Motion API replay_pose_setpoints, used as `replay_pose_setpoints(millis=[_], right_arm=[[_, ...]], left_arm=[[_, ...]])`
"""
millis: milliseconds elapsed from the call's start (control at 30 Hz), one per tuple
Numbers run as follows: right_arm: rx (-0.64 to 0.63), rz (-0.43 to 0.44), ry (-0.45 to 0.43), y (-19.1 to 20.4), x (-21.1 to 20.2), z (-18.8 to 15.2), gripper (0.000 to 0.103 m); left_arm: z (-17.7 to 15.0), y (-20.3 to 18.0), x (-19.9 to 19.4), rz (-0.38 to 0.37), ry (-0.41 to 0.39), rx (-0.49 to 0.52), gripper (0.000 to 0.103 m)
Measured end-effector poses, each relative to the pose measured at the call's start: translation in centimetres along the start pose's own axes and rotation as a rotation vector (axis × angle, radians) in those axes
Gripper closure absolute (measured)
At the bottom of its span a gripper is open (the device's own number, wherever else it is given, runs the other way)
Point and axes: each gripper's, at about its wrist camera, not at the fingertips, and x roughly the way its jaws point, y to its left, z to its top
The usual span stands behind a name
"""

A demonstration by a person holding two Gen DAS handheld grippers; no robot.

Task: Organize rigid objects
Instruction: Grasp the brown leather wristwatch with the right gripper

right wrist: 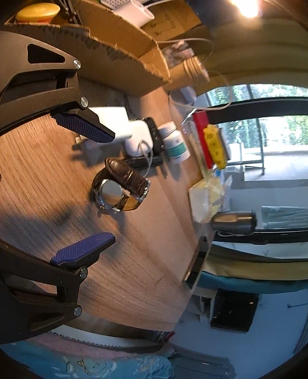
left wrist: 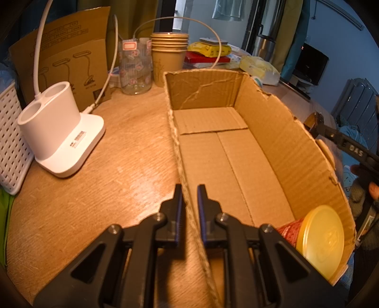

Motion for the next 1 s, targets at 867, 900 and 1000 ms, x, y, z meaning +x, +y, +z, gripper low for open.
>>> replay_pose_setpoints(millis=[867, 900, 1000], right_arm=[[-0.039, -0.043, 0.189, -0.2, 6.4, 1.1, 0.04], [-0.042, -0.04, 0.188, -0.1, 6.4, 1.1, 0.044], [-0.051, -0.035, 0.177, 0.0, 6.3, 1.0, 0.053]], left_arm=[[-0.1, -0.2, 0.0, -0.002, 0.0, -0.003, 0.09], [0.0, -0.2, 0.0, -0.003, 0.0, -0.003, 0.09], [0.0, -0.2, 0.0, -0.003, 0.0, -0.003, 0.09]])
